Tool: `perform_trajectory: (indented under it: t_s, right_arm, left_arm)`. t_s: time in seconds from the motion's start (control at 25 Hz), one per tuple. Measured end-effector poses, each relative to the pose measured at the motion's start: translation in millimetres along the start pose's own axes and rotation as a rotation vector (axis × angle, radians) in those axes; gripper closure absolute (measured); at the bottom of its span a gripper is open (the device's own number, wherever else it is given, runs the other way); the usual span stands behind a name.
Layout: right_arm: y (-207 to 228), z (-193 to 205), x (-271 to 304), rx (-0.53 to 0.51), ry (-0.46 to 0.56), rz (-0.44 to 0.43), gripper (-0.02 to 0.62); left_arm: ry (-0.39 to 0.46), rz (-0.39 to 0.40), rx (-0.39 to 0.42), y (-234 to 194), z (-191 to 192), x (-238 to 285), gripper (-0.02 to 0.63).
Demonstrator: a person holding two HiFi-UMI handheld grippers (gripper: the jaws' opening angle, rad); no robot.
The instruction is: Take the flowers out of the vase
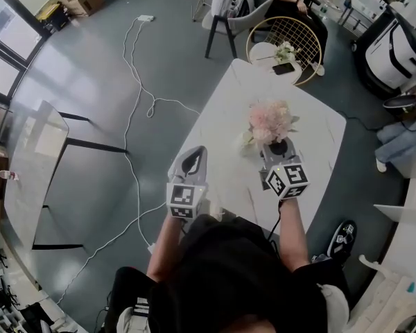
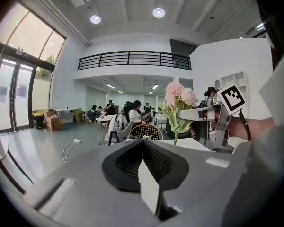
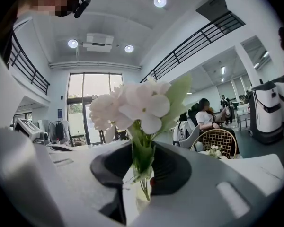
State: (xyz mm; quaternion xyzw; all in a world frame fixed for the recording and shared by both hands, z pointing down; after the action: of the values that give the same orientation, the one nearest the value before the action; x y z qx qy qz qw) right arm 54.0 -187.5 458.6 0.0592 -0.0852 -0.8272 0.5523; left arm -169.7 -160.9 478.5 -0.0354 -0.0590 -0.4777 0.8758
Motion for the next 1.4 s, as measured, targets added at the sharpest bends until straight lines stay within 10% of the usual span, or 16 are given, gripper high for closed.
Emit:
perform_trajectory:
  t_s: [1.4]
  right_arm:
    - [-7, -68, -53, -0.050, 0.183, 0.132, 0.488]
  left_arm:
    - [0.071, 0.145, 0.043, 22, -24, -3, 0.600]
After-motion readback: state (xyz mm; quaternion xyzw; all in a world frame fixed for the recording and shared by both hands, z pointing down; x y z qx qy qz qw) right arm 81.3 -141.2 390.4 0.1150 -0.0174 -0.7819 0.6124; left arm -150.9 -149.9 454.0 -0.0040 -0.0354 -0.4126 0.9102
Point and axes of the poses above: the fingertips, and each gripper's own axes: x forward along the fingers, y to its right, z out of its underside, the point moved 5 cm from there along -x, backward along the fingers, and after that the axes turned 7 degrees about y, right-handed, at the moved point
